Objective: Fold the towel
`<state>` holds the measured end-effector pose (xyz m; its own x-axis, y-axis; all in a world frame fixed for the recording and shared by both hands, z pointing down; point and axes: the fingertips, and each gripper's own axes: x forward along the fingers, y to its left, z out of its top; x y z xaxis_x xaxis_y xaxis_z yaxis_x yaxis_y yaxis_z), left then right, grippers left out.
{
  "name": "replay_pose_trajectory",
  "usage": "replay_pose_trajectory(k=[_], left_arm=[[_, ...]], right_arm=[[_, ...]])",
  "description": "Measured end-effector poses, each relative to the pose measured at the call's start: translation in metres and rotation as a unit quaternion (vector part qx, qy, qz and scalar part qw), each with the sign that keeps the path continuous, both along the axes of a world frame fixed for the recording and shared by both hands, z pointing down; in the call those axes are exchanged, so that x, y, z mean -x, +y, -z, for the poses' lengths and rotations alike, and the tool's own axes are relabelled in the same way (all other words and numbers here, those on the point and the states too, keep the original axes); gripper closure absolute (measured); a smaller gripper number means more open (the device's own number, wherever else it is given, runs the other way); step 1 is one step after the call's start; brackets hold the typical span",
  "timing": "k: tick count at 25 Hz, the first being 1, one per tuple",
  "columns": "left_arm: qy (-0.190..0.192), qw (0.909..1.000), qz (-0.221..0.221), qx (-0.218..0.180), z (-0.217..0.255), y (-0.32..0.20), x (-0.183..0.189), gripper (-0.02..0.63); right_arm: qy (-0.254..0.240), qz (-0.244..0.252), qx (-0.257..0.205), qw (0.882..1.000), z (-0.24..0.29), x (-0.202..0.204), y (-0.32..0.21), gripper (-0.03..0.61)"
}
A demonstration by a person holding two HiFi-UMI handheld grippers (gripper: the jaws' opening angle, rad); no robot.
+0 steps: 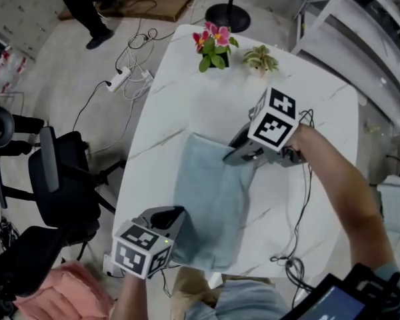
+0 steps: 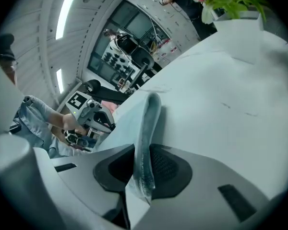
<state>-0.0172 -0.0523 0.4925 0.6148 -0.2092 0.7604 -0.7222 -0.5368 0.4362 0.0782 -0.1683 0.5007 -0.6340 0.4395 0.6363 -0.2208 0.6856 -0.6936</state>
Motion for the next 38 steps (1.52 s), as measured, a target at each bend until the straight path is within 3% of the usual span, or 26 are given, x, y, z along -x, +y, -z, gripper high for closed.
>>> replay_pose_trajectory(k=[4,8,12,16,22,26,38], left_arm=[[0.009,1.0000,0.003,-0.001,0.000,-0.001,0.001,0.606],[0.011,0.9997,0.018,-0.013,0.002,0.001,0.003,0.606],[0.008,0.9989,0.022,-0.042,0.012,0.006,0.007,0.606],[0.022,0.9971,0.034,-0.065,0.028,0.017,0.016,0.606],[0.036,0.9937,0.054,-0.091,0.054,0.044,0.040,0.606],[0.037,0.9920,0.059,-0.106,0.064,0.065,0.055,0.606],[0.038,0.9925,0.043,-0.108,0.053,0.121,0.066,0.606]], right_arm=[[-0.023,-0.032,-0.058,0.998,0.031,0.006,-0.004,0.502],[-0.036,-0.019,-0.170,0.985,0.079,0.019,0.011,0.503],[-0.004,0.011,-0.304,0.953,0.109,0.030,0.039,0.503],[0.018,0.020,-0.392,0.920,0.123,0.041,0.069,0.503],[0.028,0.043,-0.472,0.880,0.135,0.057,0.119,0.500],[0.039,0.058,-0.505,0.860,0.128,0.068,0.154,0.500],[0.094,0.129,-0.593,0.789,0.055,0.078,0.229,0.494]])
